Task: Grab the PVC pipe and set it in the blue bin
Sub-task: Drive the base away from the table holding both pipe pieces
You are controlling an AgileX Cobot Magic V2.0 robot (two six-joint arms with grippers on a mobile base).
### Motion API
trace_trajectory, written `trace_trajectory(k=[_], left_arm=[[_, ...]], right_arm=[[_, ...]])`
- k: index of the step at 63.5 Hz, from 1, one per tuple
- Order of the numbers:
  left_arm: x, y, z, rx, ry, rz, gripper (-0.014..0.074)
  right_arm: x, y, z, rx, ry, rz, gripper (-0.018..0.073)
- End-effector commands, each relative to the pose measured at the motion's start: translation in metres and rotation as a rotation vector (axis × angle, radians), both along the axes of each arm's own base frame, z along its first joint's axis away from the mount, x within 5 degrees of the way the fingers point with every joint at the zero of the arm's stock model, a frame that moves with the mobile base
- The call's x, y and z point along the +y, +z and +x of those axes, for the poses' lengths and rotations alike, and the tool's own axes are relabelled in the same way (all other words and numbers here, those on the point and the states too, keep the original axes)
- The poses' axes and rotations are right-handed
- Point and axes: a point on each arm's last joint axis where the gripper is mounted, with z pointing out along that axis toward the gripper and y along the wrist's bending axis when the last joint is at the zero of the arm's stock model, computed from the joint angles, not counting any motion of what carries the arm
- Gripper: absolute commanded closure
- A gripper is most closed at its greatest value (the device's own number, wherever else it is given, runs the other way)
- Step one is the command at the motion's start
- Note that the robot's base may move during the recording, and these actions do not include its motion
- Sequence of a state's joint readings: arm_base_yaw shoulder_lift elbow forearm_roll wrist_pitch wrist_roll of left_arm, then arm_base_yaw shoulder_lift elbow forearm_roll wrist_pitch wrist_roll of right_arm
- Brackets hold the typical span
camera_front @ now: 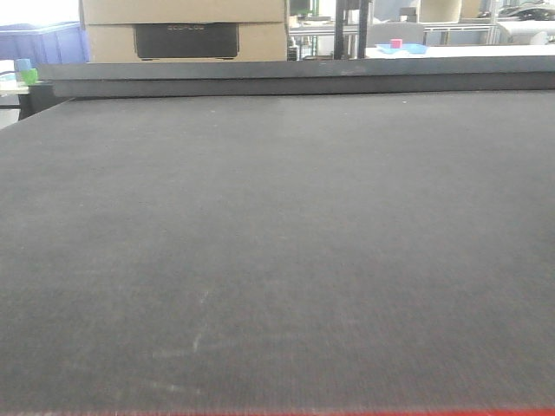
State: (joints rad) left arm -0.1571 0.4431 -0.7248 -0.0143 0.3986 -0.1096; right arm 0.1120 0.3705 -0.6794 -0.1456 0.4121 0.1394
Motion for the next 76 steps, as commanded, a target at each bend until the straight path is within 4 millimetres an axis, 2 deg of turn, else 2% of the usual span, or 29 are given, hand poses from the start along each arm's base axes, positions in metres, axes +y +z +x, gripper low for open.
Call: trace_trajectory(k=[1,76], left_arm=[[-0.0002,0.0024,-0.0017,-0.027,-0.005,-0.012,0.0707],[-0.0002,0.0026,-0.0017,-0.030,-0.005,-0.013,0.0707]], right_arm=[[-0.0001,0.0026,-0.0014,-0.033,0.001,-0.018,0.0728],[0.0000,0.0028,-0.0014,-0.036,0.002,-0.018,0.0728]])
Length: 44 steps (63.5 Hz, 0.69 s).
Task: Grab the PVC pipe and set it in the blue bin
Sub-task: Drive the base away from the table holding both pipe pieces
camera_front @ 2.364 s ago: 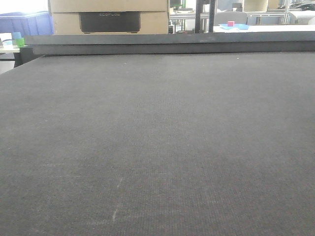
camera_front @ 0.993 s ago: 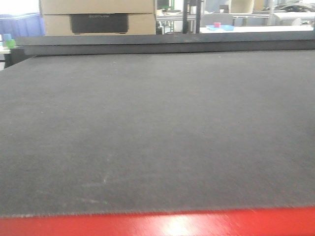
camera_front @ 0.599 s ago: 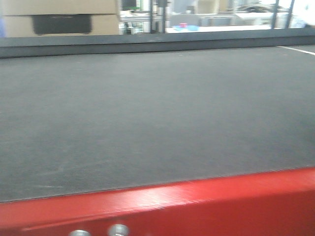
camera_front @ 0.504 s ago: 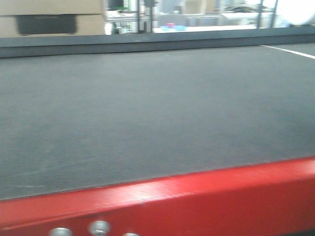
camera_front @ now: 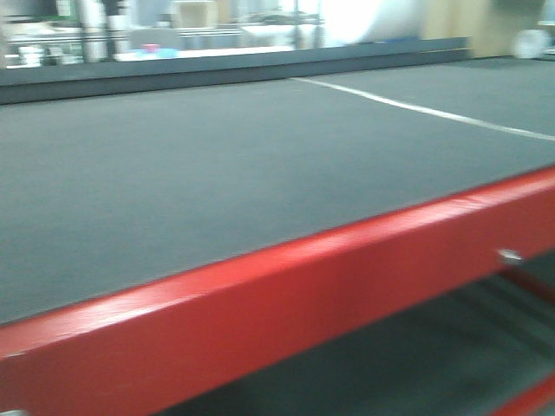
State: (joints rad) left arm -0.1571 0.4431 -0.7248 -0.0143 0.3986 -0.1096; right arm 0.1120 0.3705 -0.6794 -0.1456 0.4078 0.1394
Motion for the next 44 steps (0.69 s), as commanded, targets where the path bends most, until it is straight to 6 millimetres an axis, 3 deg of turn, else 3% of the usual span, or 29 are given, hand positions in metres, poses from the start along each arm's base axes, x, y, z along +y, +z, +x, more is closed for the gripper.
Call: trace_trajectory(k=[1,44], left_arm=[[-0.0002,0.0026,-0.0017,-0.030,-0.005,-0.013,0.0707],[-0.0002,0.0026,-0.0017,-0.030,-0.005,-0.013,0.0707]], right_arm=[[-0.0001,0.0024,-0.0014,-0.032,0.001,-0.018,0.0728],[-0.0001,0.0024,-0.0014,-0.032,0.001,-0.018,0.0728]])
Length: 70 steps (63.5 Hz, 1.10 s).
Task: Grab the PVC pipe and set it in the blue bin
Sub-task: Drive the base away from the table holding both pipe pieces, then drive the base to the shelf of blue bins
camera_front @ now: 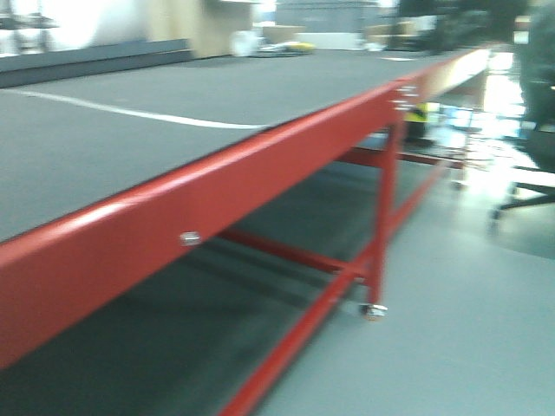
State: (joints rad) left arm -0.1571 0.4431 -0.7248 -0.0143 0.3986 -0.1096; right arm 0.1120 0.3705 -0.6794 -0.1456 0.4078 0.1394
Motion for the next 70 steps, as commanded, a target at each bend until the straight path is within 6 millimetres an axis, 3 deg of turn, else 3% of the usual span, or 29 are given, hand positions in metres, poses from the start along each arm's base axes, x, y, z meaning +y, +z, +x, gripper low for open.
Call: trace_trajectory(k=[1,70], left_arm=[[-0.0002,0.0026,-0.0017,-0.030,-0.005,-0.013,0.0707],[-0.0002,0.0026,-0.0017,-0.030,-0.005,-0.013,0.0707]], right_arm=[[-0.0001,0.0024,-0.0014,-0.032,0.001,-0.018,0.0728],[-0.0001,0.0026,-0.0014,-0.033,0.001,-0.018,0.0728]])
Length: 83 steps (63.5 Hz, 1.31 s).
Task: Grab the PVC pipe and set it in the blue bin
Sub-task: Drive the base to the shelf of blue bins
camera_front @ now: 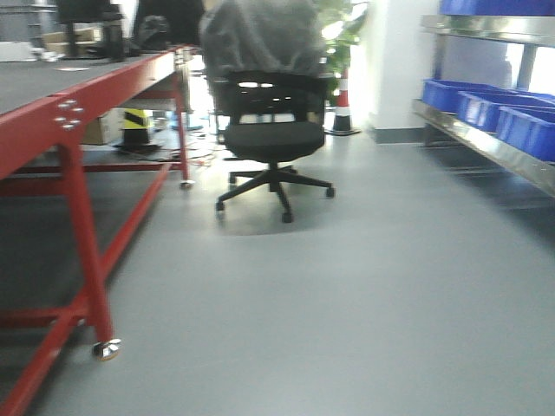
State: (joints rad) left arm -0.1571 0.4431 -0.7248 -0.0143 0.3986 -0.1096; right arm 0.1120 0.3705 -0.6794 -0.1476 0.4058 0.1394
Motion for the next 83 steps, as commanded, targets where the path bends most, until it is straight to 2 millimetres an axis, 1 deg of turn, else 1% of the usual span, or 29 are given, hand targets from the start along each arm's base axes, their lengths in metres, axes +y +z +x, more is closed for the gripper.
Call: trace_trajectory(k=[1,83], left_arm=[[-0.0002,0.0026,-0.0017,-0.030,-0.005,-0.013,0.0707],[-0.0002,0.0026,-0.0017,-0.030,-0.005,-0.013,0.0707]], right_arm=[[0.0000,0.0024,-0.0014,-0.031,0.002,-0.016,0.0728],[0.0000,0.0026,-0.0014,-0.033,0.002,-0.016,0.0728]])
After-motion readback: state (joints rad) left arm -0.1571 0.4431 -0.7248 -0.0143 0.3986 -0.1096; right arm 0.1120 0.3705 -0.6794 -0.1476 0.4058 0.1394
